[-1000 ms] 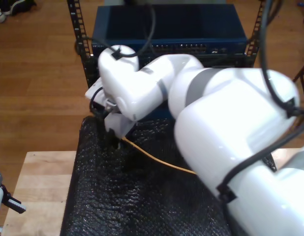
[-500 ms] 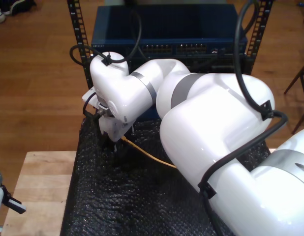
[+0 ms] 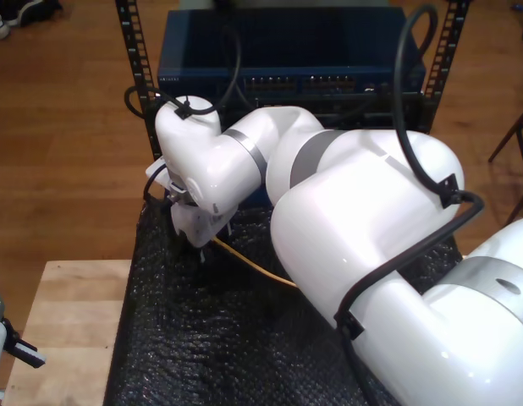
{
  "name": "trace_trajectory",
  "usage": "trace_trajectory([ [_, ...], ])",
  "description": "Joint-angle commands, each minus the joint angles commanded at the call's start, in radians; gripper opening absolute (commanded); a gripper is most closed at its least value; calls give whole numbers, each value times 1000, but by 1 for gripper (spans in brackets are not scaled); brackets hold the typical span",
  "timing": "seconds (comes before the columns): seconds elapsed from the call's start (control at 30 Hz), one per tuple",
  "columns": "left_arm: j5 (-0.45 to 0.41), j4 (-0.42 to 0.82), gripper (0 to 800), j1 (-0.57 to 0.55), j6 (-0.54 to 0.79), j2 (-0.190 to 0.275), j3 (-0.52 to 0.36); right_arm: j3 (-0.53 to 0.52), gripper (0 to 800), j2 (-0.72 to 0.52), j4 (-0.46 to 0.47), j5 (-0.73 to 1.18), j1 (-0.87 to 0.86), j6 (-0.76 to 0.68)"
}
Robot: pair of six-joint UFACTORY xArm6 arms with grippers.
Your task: Grab the cable and plug it in
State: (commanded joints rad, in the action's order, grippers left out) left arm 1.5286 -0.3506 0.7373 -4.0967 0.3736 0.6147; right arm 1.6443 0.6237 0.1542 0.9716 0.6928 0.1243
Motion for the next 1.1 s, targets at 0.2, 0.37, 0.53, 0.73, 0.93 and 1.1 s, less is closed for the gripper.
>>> trace_trajectory([
  [0.2, 0, 0, 800, 0, 0, -2, 0, 14, 442, 5, 14, 9, -2, 0],
  [0.37, 0, 0, 800, 0, 0, -2, 0, 14, 336, 6, 14, 9, -2, 0],
  [0.53, 2, 0, 800, 0, 0, -2, 0, 14, 272, 6, 26, 9, -2, 0],
  [0.73, 0, 0, 800, 0, 0, -2, 0, 20, 241, 12, 28, 9, -2, 0],
  [0.93, 2, 0, 800, 0, 0, -2, 0, 37, 186, 21, 29, 12, -2, 0],
  [1.1, 2, 0, 800, 0, 0, -2, 0, 40, 160, 21, 29, 12, -2, 0],
])
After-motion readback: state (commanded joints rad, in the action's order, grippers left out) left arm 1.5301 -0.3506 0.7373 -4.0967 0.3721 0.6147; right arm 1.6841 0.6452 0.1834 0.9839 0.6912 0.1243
